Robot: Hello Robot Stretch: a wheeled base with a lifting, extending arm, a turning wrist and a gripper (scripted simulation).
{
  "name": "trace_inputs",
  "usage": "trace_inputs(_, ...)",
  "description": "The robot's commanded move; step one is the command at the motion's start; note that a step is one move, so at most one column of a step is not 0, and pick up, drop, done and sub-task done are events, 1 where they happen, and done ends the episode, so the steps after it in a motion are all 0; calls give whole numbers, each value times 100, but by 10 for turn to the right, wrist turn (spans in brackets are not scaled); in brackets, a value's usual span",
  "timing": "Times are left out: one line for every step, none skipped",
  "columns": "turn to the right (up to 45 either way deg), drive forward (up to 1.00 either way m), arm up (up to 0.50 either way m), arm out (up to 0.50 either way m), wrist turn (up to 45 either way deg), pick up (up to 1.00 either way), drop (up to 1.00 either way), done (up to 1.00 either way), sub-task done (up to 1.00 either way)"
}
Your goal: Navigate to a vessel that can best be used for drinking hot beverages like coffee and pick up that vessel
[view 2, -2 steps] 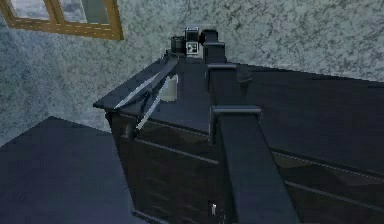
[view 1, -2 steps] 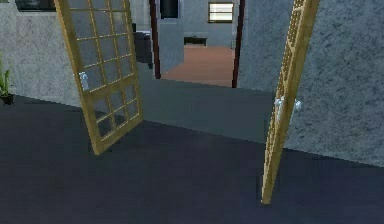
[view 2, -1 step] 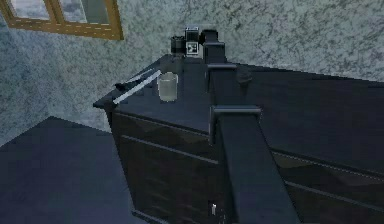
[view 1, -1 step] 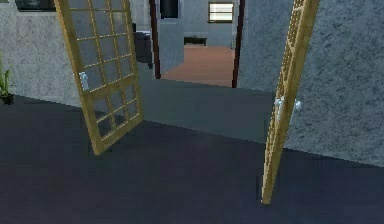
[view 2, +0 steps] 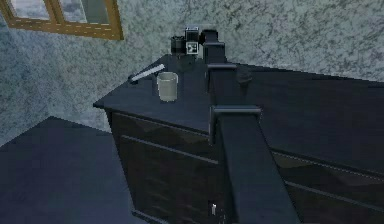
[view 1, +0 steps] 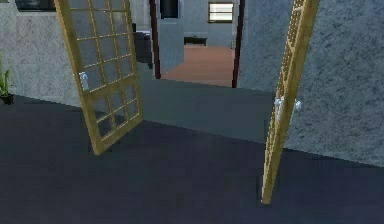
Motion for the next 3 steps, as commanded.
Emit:
trace_inputs(0, 0, 0, 0, 300, 0, 0, 0, 0)
trace_inputs(0, 0, 0, 0, 0, 100, 0, 0, 0)
trace_inputs(0, 0, 0, 0, 0, 0, 0, 100, 0)
